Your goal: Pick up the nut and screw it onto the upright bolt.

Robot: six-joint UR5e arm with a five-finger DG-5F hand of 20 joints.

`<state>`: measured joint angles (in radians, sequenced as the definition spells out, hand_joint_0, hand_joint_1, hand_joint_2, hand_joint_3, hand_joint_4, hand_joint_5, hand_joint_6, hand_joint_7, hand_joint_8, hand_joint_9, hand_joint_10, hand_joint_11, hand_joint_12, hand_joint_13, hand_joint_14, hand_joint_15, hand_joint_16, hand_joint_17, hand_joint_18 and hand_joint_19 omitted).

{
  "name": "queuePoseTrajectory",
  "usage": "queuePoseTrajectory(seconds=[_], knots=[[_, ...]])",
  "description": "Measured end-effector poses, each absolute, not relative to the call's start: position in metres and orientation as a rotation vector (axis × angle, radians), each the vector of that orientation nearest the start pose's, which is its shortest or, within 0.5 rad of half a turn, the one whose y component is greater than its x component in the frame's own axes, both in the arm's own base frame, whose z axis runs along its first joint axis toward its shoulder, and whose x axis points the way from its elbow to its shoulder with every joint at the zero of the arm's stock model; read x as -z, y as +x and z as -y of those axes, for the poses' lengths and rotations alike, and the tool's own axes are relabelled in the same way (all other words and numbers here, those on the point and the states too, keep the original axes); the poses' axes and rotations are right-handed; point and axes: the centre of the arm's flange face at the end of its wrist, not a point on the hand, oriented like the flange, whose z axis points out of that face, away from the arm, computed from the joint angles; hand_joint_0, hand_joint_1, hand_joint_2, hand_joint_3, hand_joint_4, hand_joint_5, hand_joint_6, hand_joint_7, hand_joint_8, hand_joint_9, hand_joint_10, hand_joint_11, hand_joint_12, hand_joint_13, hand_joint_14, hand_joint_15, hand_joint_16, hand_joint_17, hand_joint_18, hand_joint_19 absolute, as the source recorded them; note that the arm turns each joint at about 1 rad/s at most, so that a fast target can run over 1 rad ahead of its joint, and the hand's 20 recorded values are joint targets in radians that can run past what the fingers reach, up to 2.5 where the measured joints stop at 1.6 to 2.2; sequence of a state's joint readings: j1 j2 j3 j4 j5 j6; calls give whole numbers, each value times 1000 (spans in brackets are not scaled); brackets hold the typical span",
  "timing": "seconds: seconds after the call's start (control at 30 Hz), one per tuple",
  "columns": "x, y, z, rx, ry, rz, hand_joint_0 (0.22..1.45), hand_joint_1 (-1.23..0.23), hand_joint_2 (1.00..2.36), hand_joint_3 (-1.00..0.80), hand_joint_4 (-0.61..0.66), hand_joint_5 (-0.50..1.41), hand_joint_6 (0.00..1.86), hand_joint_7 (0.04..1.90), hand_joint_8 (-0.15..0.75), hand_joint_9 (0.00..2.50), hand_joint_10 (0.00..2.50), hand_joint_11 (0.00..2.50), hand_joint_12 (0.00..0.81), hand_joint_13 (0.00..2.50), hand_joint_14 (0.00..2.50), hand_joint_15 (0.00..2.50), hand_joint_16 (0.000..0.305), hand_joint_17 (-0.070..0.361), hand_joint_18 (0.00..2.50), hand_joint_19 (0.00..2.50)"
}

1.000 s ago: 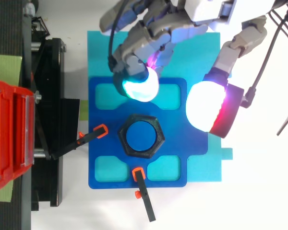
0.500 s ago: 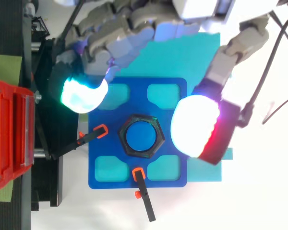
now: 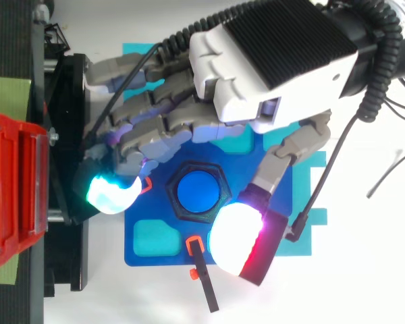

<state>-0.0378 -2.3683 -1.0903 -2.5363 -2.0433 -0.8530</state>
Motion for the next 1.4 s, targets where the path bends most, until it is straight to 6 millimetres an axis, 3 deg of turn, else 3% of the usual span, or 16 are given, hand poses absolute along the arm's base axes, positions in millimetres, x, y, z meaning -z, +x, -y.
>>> queuePoseTrajectory(seconds=[0.27,0.77,1.07,1.4], knots=[[-260,784,109,-877,107,-1412,451,-217,1000,-500,187,-160,502,700,241,620,0,0,319,327,0,0,35,79,0,0],[-253,779,110,-884,102,-1441,453,-237,1000,-500,184,-159,502,691,217,588,0,0,270,210,0,0,30,67,0,0],[-240,773,114,-892,99,-1459,458,-250,1000,-500,195,-156,502,705,227,632,0,0,257,286,0,0,27,61,0,0],[-240,772,114,-899,73,-1450,472,-264,1000,-500,230,-134,503,791,259,846,0,0,243,444,0,0,22,51,6,0]])
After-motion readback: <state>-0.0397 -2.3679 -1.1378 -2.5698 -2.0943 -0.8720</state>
